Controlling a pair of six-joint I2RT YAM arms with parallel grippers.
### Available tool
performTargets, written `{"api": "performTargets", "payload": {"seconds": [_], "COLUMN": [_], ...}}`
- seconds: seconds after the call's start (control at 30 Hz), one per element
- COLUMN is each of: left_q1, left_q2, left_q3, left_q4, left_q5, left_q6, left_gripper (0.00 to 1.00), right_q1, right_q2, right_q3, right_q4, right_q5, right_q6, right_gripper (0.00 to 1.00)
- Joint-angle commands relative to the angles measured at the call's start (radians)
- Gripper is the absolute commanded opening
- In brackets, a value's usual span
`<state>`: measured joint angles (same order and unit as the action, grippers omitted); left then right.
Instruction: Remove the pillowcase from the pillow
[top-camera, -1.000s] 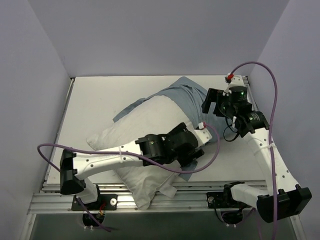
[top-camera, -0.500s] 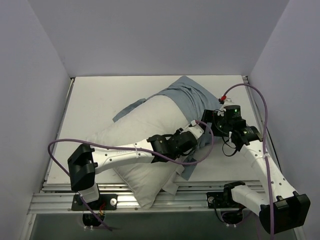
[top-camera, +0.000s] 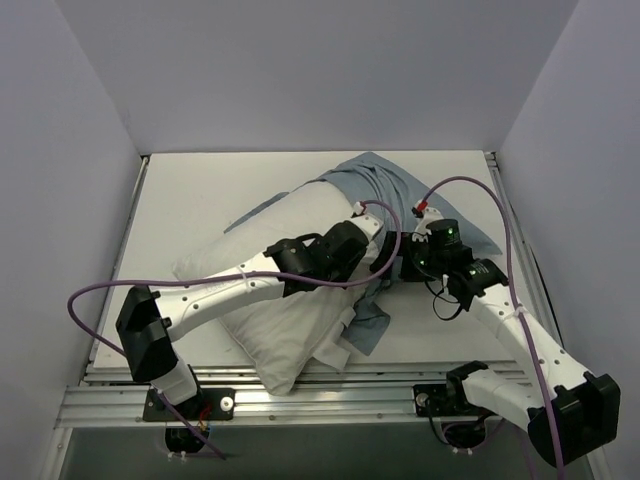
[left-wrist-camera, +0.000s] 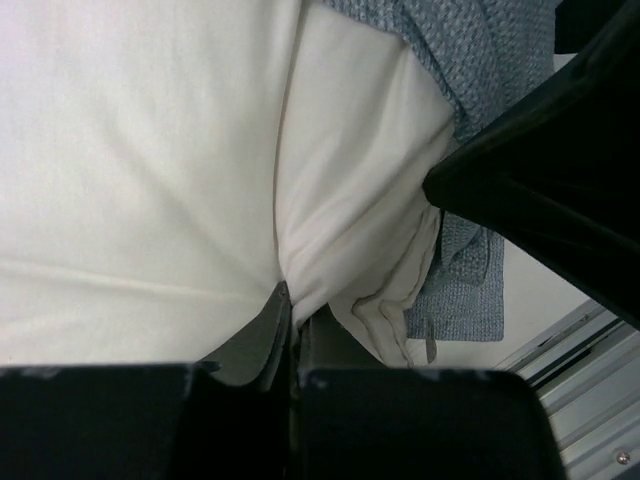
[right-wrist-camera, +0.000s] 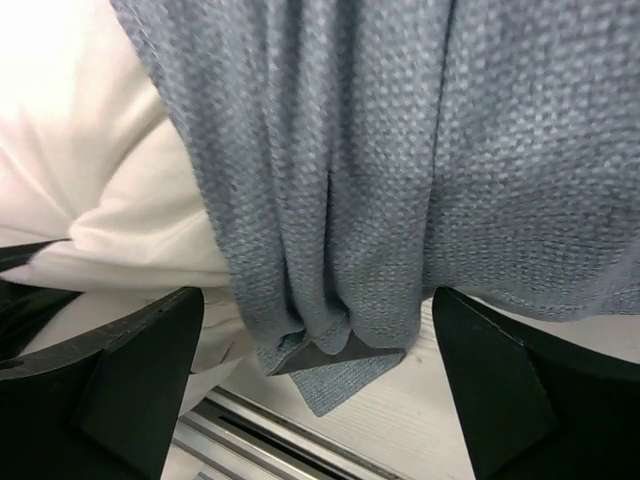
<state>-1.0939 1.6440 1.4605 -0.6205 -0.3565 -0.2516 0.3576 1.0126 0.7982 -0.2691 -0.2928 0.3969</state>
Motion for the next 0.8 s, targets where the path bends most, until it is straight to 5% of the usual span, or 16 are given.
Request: {"api": "performTargets", "payload": {"seconds": [0.0, 0.1, 0.13, 0.23, 0.3, 0.53, 0.77], "left_q1": [0.043, 0.081, 0.095, 0.169, 0.232, 0.393, 0.494], "left_q2": [-0.062, -0.084, -0.095, -0.144, -0.197, -0.381, -0.570], "left_q3": [0.109, 0.164, 0.175, 0.199, 0.192, 0.098, -0.054], "left_q4": [-0.044, -0.093, -0.106, -0.168, -0.211, -0.379, -0.458], "left_q5": [0.036, 0.036, 0.037, 0.070, 0.103, 0.136, 0.169], "left_q6": [-0.009, 0.006, 0.009, 0.018, 0.018, 0.022, -0.018], "left_gripper": [0.02, 0.02, 0.02, 0.02, 0.02, 0.02, 0.02], "right_q1": [0.009, 0.007, 0.006, -0.032, -0.089, -0.406, -0.538], "right_q2": [0.030, 0.075, 0.101, 0.151, 0.181, 0.326, 0.498], "right_q3": [-0.011, 0.012, 0.022, 0.077, 0.140, 0.399, 0.694], "right_q4": [0.050, 0.018, 0.007, -0.027, -0.057, -0.111, -0.122], "right_q5": [0.056, 0.182, 0.222, 0.366, 0.412, 0.446, 0.379], "right_q6": [0.019, -0.001, -0.012, -0.038, -0.053, 0.028, 0.062], "right_gripper": [0.90, 0.59, 0.39, 0.10, 0.00, 0.00, 0.00]}}
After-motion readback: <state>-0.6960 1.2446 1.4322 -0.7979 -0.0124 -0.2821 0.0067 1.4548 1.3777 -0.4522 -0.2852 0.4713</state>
